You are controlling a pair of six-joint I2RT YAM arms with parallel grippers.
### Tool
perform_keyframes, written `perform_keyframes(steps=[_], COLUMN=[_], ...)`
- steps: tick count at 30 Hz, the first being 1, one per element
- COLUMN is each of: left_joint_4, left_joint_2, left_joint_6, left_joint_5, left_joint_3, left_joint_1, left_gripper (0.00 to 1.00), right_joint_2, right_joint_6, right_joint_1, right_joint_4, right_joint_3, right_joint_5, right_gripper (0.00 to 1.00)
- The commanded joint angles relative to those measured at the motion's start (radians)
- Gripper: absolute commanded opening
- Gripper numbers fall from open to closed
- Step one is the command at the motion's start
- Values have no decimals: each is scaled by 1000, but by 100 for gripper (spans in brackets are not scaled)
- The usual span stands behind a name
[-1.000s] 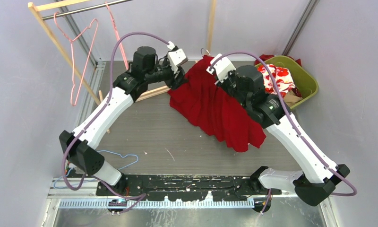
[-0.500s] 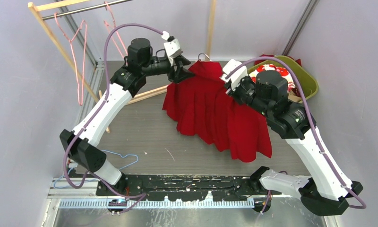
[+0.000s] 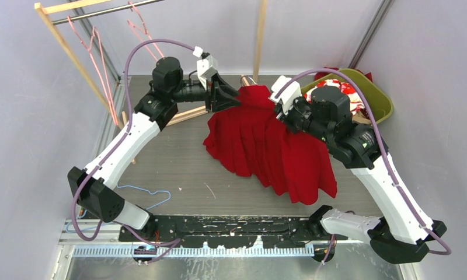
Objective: Remove the skirt from the hanger
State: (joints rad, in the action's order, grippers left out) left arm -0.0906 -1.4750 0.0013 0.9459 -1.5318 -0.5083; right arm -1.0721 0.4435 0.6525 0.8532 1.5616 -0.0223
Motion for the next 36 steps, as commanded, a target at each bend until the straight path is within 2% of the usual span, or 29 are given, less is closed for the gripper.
perform_keyframes(steps=[1,9,14,19,22,23,25,27,30,33,36], left_joint_4=[37,22,1,-24,-37,-50,-74,-55,-37,-25,38], left_joint_2=[6,-74,-111,-133,-133,-134,-138,-137,-135,-137,-148], left_joint_6=[-30,-65,-85,-87,-83,-77,-68,-83,-90,-94,-134], left_joint_5=[59,117,138,159,158,140,133,145,140,136,137], left_joint_3=[22,-22,-40,-51,-46,-47,-51,-50,-56,-65,-63], left_joint_1=[5,7,7,6,7,7,11,21,36,67,99], left_gripper=[37,37,11,0,0,2,35,50,64,68,79], right_joint_2=[10,10,17,18,15,13,10,8,7,7,8], right_joint_6=[-15,-4,-2,0,2,1,3,3,4,2,2], right_joint_1=[3,2,3,3,3,3,3,2,3,3,2], right_joint_4=[-126,-118,-123,-135,-141,-140,-138,-137,-130,-127,-122], right_joint_3=[97,114,110,111,114,117,117,119,122,129,136], right_joint_5=[22,20,6,-7,-7,-6,-5,-5,-6,-4,-5], right_gripper=[1,1,1,1,1,1,1,1,1,1,1])
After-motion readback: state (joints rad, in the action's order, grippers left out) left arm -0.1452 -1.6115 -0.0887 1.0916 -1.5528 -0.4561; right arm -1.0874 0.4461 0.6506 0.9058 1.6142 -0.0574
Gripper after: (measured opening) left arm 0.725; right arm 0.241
